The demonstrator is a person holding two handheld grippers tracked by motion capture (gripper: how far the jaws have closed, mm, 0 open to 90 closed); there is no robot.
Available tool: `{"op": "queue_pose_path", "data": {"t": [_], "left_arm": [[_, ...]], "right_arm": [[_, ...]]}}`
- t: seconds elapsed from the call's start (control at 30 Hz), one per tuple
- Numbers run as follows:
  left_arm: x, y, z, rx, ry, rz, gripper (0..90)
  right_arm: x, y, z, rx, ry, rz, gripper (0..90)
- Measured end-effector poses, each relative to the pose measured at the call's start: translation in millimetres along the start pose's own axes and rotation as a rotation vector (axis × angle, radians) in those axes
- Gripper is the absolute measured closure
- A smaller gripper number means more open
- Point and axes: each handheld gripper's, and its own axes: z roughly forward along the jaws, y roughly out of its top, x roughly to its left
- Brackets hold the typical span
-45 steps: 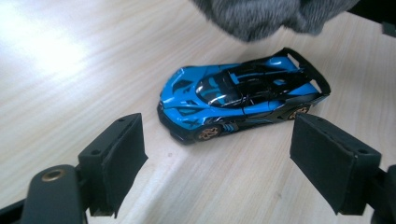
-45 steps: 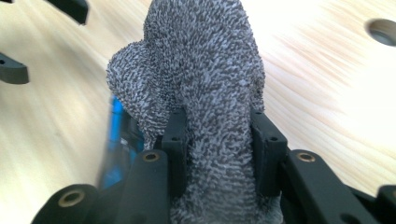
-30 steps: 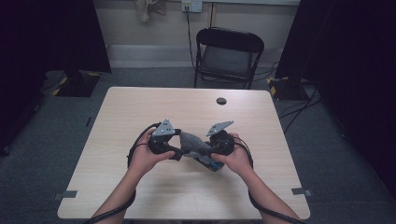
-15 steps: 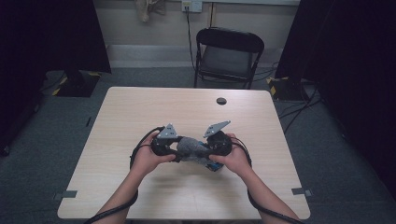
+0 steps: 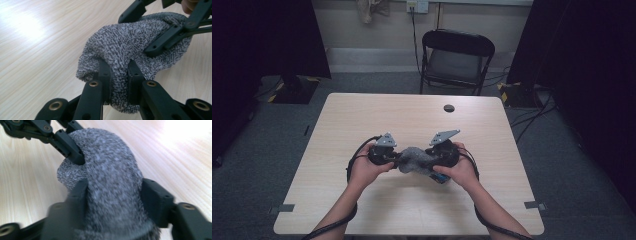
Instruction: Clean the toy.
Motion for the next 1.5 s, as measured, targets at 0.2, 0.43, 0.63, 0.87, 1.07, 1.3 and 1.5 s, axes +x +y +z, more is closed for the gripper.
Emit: {"op": "queue_pose_path", "data": {"t": [0.2, 0.43, 0.63, 0.87, 1.07, 1.3, 1.5], "left_arm": [[9.1, -12.4, -12.6, -0.019, 0.017, -0.044, 78.1], [16.8, -23.3, -24.5, 0.006, 0.057, -0.064, 78.1], [30.7, -41.6, -42.1, 0.043, 0.125, -0.085, 78.1], [42.2, -67.2, -58.7, 0.04, 0.153, -0.148, 78.0], [42.7, -87.1, -61.4, 0.041, 0.157, -0.176, 77.6], [39.7, -95.7, -59.6, 0.037, 0.152, -0.176, 75.7], [39.6, -99.6, -58.4, 0.034, 0.152, -0.177, 74.7]], "right_arm": [[-3.0, -0.4, -4.3, -0.043, -0.003, 0.031, 29.5], [-3.2, 1.5, -2.7, -0.048, 0.019, 0.052, 25.2], [-8.5, -0.1, -7.2, -0.048, 0.015, 0.062, 23.8], [-18.1, -11.9, -12.1, -0.035, -0.021, 0.085, 23.8], [-18.5, -27.6, -2.1, 0.009, -0.058, 0.074, 22.4], [-20.0, -40.4, 9.9, 0.049, -0.085, 0.07, 19.0], [-20.9, -42.6, 21.1, 0.055, -0.076, 0.076, 16.4]]}}
